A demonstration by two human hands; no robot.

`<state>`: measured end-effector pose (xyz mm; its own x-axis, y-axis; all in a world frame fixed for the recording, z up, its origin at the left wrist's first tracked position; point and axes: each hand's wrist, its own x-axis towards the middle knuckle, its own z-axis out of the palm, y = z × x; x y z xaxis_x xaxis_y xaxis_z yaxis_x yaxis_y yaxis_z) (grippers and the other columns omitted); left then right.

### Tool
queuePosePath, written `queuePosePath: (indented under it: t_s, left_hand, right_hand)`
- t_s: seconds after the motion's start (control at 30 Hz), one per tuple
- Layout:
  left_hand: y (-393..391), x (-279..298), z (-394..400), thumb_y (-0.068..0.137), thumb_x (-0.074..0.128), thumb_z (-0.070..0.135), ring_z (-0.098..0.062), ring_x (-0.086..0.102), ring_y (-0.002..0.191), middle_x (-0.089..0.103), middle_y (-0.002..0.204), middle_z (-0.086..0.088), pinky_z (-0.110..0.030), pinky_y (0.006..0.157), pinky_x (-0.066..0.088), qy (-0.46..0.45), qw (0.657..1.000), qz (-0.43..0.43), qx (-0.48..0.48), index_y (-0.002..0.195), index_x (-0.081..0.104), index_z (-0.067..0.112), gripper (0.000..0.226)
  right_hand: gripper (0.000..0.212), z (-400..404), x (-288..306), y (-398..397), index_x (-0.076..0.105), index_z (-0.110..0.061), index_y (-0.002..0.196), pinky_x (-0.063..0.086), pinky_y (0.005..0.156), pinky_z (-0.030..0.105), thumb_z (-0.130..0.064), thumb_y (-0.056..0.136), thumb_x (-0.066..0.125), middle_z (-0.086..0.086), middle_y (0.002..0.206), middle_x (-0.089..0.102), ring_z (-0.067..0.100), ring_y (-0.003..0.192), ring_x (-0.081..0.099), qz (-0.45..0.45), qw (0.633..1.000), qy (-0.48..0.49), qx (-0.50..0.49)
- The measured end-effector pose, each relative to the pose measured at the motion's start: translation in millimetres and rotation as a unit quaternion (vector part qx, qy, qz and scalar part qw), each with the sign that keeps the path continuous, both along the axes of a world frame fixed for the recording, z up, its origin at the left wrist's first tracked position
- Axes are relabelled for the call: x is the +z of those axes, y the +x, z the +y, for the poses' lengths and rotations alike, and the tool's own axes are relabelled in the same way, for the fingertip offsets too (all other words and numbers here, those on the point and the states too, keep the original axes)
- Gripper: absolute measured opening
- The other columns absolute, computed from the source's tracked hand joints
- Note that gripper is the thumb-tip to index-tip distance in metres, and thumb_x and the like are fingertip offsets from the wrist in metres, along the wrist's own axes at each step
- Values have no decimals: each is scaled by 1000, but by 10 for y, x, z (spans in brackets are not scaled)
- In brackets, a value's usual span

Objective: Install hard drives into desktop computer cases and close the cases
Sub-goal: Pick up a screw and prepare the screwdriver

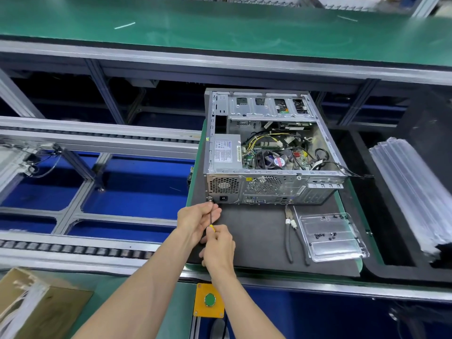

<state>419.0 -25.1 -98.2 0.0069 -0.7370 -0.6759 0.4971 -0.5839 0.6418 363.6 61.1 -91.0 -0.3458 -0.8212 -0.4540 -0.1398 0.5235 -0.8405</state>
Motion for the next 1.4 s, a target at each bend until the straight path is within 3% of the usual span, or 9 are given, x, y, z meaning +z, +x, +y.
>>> queuePosePath:
  t_s: [0.17,0.3,0.4,0.6,0.83,0.97,1.07,1.23,1.4]
  left_hand:
    - [10,28,20,98,55,2,-20,77,76,78,87,-14,-29,61,60,32,997,5,-65,99,71,-3,17]
    - [-6,65,-5,97,50,-10,-22,74,61,74,74,-18,-28,52,59,34,998,-2,-49,93,66,-11,17]
    - [-21,79,-16,93,57,-11,-24,71,56,73,71,-21,-29,50,59,40,998,-15,-37,90,65,-13,10]
    - [4,15,-22,83,75,-4,-24,70,59,72,78,-23,-31,55,59,15,998,-38,-37,85,70,-11,9]
    - [43,-33,48,98,57,7,-19,64,60,72,79,-17,-27,55,49,25,992,-4,-120,67,77,-1,38]
    - [51,24,26,89,66,-7,-26,71,60,71,75,-22,-31,53,59,36,997,8,-64,87,67,-14,8]
    - [38,28,37,85,71,-7,-27,72,60,71,73,-22,-32,54,59,31,998,-5,-55,90,66,-14,11]
    - [9,-24,51,84,77,2,-23,74,65,74,76,-19,-30,57,61,9,997,-31,-66,86,70,-9,13]
    - [58,-1,52,103,43,4,-22,68,60,69,78,-16,-31,55,59,22,992,39,-117,93,65,-8,27]
  right_hand:
    - [31,-58,-20,3,53,-18,82,41,73,40,-21,102,29,10,86,67,27,85,55,-75,993,39,-85]
    - [24,-62,-16,9,56,-22,91,52,79,45,-46,96,55,2,79,69,23,86,63,-117,984,42,-126]
    - [20,-38,-75,0,57,-23,89,54,79,39,-37,89,71,-2,89,65,18,89,63,-56,990,32,-129]
    - [35,-54,-58,44,62,-22,77,50,80,39,-45,101,49,3,88,71,25,89,64,6,992,62,-107]
    - [54,-105,19,111,66,-14,74,53,67,42,-55,100,44,6,69,70,24,66,63,-145,968,76,-192]
    - [30,-73,-12,144,62,-18,83,58,77,48,-46,85,69,3,82,68,29,81,68,-104,972,51,-203]
    - [24,-53,-33,102,58,-19,88,54,79,40,-36,85,74,-5,81,62,23,86,64,-40,978,28,-201]
    - [26,-59,-37,67,65,-18,86,52,87,40,-37,100,55,3,90,71,25,93,64,4,984,60,-169]
    - [43,-141,36,85,63,-8,92,57,84,50,-38,106,35,16,95,72,37,94,67,-75,976,84,-187]
